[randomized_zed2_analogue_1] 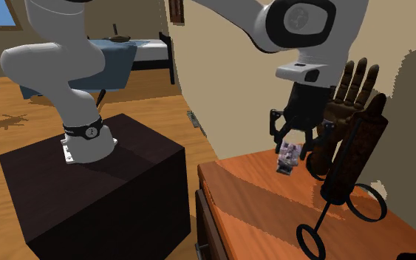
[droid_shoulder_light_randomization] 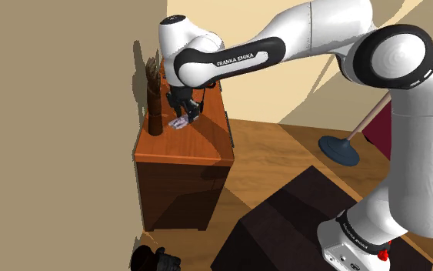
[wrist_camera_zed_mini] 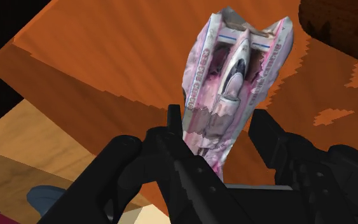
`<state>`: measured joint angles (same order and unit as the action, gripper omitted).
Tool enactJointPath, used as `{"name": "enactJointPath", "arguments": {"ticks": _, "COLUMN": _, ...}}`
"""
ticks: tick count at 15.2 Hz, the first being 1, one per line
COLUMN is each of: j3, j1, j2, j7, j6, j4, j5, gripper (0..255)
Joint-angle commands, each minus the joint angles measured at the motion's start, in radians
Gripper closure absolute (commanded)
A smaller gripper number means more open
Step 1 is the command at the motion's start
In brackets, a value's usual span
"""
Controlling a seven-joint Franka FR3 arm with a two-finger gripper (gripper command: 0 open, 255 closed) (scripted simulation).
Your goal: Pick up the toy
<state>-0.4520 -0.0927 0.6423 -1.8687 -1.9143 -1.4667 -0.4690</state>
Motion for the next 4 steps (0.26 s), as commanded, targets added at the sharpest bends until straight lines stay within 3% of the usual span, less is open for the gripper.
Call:
{"name": "enactJointPath", "arguments": {"ticks": 1, "j3": -0.004, "j1": 0.003, "j2": -0.014, "j7": 0.007, "j6": 0.018, "j4": 0.005, "j5": 0.007, "gripper": 255}}
{"name": "enactJointPath", "arguments": {"ticks": 4, "j3": -0.006, "j1": 0.003, "j2": -0.020, "j7": 0.011, "j6": 0.030, "j4": 0.011, "j5": 0.010, "gripper": 255}}
